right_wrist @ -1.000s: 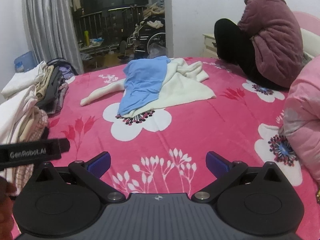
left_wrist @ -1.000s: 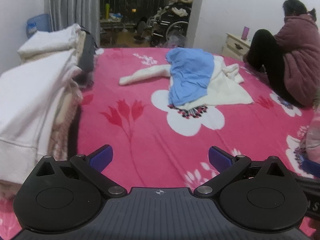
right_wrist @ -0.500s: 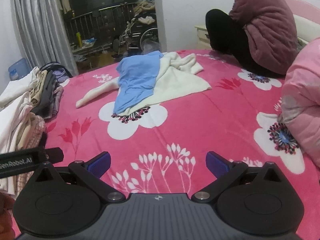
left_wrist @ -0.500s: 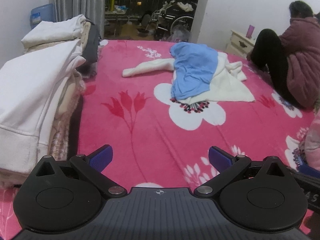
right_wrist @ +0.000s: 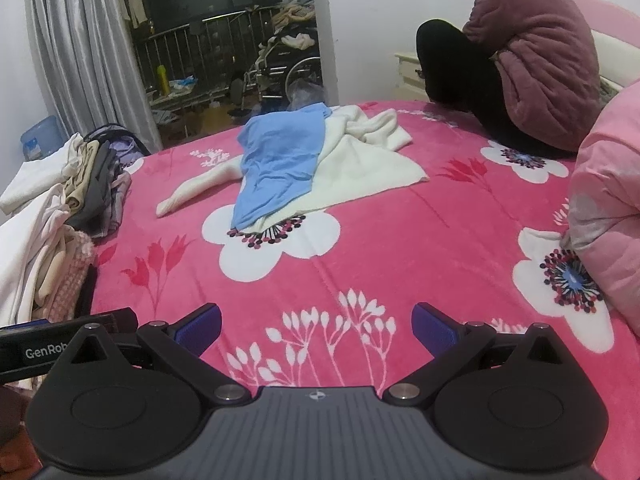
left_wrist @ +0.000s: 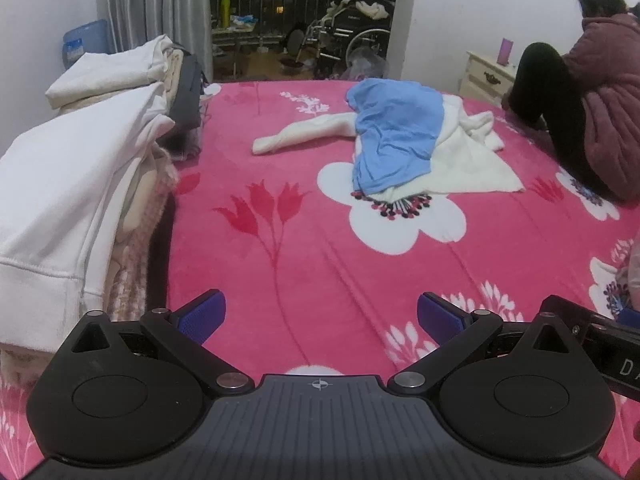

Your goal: Fold clothes

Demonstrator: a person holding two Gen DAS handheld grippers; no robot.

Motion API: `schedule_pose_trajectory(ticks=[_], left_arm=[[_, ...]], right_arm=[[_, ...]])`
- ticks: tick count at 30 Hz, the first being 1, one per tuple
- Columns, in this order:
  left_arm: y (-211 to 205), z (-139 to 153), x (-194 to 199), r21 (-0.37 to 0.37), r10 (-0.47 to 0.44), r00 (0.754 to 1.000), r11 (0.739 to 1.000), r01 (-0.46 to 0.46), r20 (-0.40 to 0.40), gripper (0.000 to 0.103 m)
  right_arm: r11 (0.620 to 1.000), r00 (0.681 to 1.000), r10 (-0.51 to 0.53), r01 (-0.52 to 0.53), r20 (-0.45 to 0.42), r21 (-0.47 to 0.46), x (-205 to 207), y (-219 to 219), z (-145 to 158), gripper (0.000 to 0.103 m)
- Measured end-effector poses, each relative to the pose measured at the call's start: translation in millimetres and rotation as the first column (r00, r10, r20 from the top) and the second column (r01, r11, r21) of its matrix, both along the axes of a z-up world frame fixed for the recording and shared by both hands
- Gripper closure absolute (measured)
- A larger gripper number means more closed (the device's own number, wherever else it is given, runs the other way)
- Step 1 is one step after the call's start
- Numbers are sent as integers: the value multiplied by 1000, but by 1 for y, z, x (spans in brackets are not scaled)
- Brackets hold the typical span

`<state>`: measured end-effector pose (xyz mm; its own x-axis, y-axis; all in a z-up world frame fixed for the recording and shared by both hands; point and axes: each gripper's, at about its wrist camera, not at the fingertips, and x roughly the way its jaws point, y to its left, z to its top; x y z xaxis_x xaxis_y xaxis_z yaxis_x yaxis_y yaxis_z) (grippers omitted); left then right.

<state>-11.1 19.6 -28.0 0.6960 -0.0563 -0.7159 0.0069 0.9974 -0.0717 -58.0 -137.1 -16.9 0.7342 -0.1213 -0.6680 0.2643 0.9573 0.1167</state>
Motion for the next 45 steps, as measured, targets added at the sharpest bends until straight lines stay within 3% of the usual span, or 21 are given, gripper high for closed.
schedule_pose_trajectory(ticks=[36, 45], left_arm=[[1, -1, 3, -14, 4, 1000, 1000, -5, -11, 0], [-12, -8, 48, 9, -51, 998, 999, 51, 33, 0]], right_arm=[[998, 999, 11, -13, -32, -62, 4, 10, -1, 0], [990, 998, 62, -63, -10, -123, 17, -3, -6, 0]])
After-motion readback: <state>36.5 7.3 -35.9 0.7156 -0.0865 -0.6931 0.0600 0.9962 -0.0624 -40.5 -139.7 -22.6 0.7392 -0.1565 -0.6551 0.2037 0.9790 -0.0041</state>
